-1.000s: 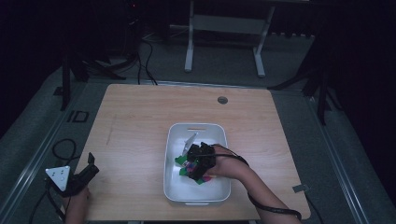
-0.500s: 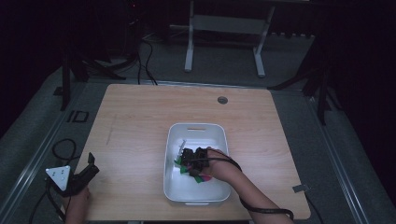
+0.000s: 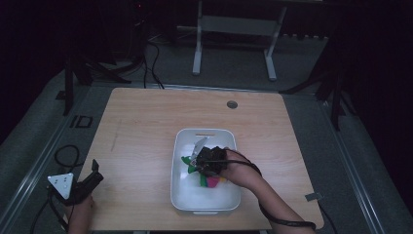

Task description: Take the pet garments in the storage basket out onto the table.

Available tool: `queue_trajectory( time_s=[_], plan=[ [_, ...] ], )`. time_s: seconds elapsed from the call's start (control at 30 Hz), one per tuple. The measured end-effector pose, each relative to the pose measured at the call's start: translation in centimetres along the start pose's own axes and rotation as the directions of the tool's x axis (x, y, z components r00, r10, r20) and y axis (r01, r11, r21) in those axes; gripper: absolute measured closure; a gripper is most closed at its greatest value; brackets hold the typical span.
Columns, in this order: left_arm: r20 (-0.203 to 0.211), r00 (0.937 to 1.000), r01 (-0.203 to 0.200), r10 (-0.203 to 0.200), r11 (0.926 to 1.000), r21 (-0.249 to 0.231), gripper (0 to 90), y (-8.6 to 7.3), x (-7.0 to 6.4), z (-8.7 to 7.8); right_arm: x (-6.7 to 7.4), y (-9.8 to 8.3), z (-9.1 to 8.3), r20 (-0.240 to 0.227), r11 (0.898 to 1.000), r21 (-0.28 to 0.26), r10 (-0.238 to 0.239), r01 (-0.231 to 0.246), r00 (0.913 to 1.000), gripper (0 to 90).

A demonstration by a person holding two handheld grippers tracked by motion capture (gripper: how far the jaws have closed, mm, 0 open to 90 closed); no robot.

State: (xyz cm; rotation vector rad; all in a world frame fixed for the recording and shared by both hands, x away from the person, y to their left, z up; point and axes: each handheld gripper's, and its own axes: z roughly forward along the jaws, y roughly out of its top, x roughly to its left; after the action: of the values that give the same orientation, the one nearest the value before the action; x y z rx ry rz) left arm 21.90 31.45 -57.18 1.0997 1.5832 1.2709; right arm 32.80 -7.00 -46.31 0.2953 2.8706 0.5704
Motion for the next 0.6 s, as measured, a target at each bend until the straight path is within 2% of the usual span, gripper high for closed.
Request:
queue_trajectory(
  time_s=[0.1,0.23,0.4,0.6],
  plan=[
    [-0.001,1.0,-0.001,0.001,1.0,0.001,1.9,0.0,0.0,0.0,-0.1,0.3,-2.4,0.011,0.998,-0.06,-0.009,0.01,0.9999,69.3],
    [-0.001,1.0,-0.003,0.003,1.0,0.001,1.9,0.0,0.0,0.0,-0.2,0.7,-5.3,0.001,0.99,-0.142,-0.016,0.016,0.9999,69.2],
    [-0.002,1.0,-0.008,0.008,1.0,0.001,1.8,0.0,-0.1,0.0,-0.2,1.0,-7.7,0.032,0.982,-0.186,-0.024,0.03,0.9992,69.2],
    [-0.001,1.0,-0.006,0.006,1.0,0.002,1.8,0.0,0.0,0.0,-0.6,0.6,-9.4,0.058,0.978,-0.204,-0.021,0.032,0.9981,69.2]
  ],
)
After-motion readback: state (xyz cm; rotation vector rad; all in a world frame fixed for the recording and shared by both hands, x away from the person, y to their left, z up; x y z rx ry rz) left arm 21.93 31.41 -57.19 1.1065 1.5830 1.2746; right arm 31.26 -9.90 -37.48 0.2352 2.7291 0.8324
